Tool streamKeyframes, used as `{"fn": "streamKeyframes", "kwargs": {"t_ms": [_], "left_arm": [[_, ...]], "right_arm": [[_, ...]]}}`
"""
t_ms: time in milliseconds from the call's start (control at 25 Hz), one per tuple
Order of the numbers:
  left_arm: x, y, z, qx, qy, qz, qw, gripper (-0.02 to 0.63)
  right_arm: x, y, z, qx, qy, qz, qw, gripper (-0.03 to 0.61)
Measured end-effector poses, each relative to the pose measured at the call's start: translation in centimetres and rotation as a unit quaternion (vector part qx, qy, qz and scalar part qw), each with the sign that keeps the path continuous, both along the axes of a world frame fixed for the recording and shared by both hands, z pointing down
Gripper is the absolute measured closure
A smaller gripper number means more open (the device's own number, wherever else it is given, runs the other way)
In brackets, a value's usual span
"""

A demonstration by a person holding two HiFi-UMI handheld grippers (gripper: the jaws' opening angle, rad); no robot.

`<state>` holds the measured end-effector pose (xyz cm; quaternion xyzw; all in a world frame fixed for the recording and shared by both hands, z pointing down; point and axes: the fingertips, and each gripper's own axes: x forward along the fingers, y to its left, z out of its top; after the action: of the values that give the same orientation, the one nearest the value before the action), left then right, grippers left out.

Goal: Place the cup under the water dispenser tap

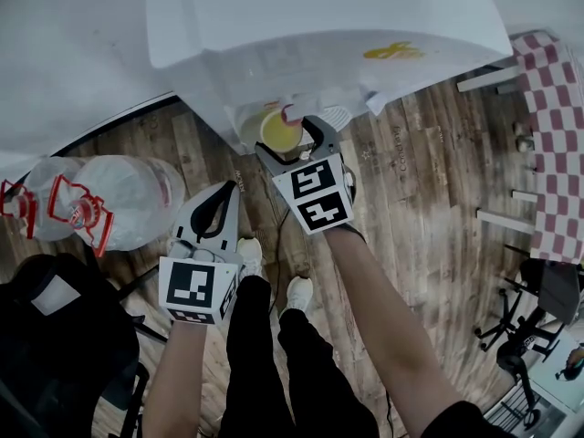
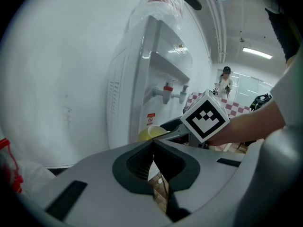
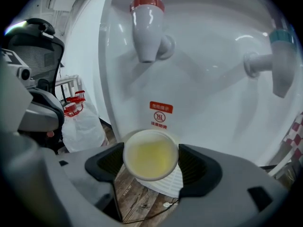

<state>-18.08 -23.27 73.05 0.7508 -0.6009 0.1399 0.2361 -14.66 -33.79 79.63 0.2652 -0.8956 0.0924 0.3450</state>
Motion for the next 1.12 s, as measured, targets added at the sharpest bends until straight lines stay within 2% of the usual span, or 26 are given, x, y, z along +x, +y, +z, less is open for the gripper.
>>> {"fn": "streamKeyframes", "kwargs": {"t_ms": [640,1120], "left_arm": [[-0.2,1.0,-1.0,0.011,-0.012,-0.005,0.9999,0.6],[1.9,1.9,-4.4,0.029,-0.017,-0.008,0.9994,0.6]], "right_arm": [[0.1,0.0,-0.4,0.005,0.002,-0.013,1.0,0.213],[1.7,1.8,-4.4,0.017,-0.02,-0.022,0.999,0.213]]}}
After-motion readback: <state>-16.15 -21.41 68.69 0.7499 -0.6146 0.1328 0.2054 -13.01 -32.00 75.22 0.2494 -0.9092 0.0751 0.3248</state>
